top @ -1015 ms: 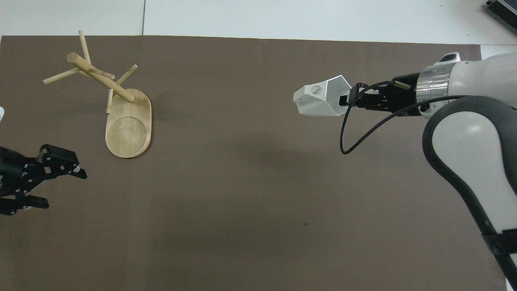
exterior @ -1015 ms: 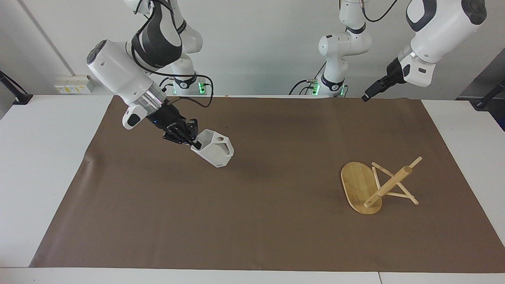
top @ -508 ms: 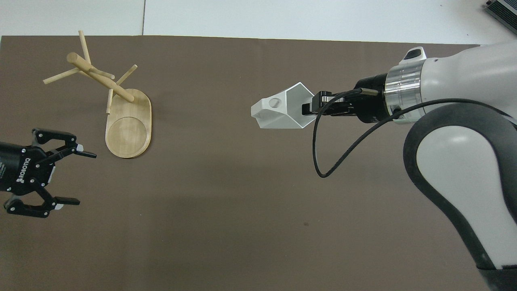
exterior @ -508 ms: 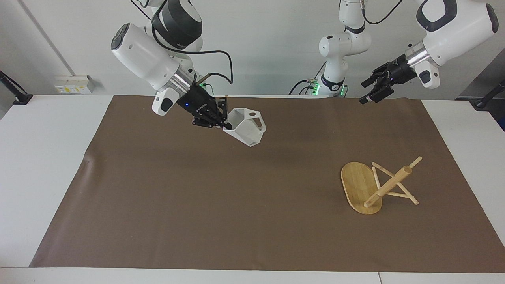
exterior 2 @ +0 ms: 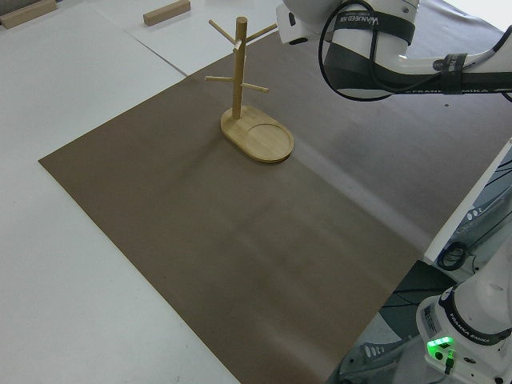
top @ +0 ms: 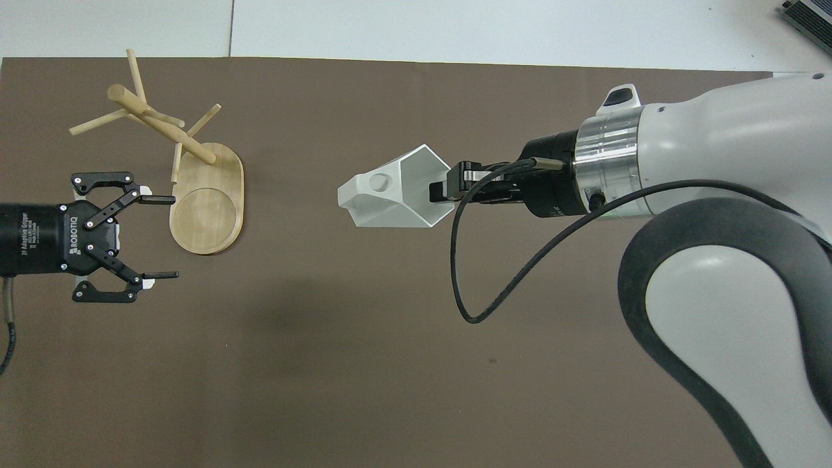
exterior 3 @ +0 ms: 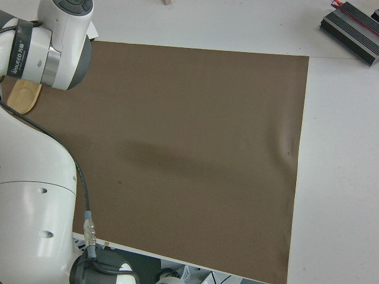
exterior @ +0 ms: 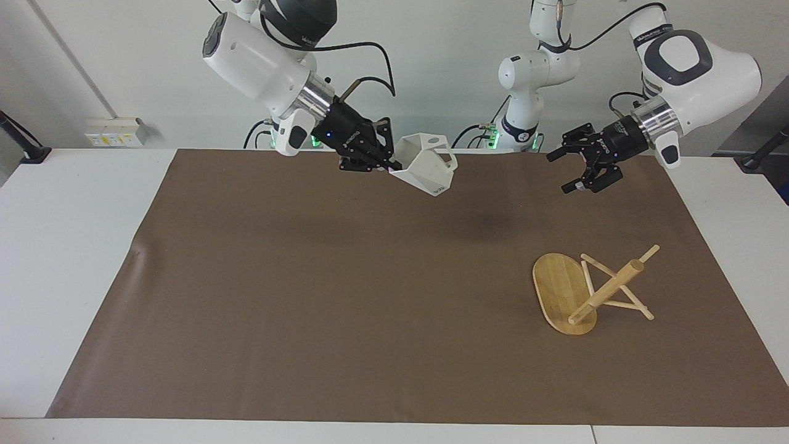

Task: Hang cup on rack
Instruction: 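Lift the cup with the right gripper toward the left gripper, then grasp the cup with the left gripper beside the right gripper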

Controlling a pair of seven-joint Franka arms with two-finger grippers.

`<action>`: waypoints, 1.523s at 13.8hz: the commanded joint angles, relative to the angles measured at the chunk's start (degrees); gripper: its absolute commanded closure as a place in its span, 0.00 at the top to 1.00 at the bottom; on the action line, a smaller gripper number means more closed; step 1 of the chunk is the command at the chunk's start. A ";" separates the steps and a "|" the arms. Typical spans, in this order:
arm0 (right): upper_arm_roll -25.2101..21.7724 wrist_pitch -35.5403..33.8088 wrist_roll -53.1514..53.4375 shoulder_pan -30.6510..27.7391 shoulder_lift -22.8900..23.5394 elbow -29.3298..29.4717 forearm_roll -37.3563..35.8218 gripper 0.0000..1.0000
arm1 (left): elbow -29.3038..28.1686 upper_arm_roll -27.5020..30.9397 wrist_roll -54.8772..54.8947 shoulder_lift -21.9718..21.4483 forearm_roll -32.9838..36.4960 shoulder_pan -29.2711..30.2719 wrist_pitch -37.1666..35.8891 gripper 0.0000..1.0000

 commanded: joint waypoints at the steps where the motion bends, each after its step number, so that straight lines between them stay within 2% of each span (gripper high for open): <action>1: 3.22 3.87 3.83 -0.68 -0.25 -0.20 1.25 0.00 | -1.80 -0.28 -4.10 -1.22 -7.31 1.32 1.24 1.00; 8: 8.23 13.19 7.97 -0.59 0.19 -0.73 1.16 0.00 | -6.90 -0.98 -1.75 -2.28 -19.63 0.18 2.56 1.00; 10: 10.08 15.22 8.94 -0.68 0.45 -0.73 1.25 0.00 | -7.25 -1.16 -0.60 -2.36 -21.74 -3.14 2.91 1.00; 13: 11.66 16.10 9.47 -0.59 0.54 -1.34 1.16 0.00 | -7.42 -1.51 2.38 -2.36 -24.20 -5.00 4.58 1.00; 21: 12.63 16.10 10.00 -0.59 0.37 -1.69 1.07 0.00 | -8.30 -1.69 2.48 -3.15 -28.87 -5.09 4.41 1.00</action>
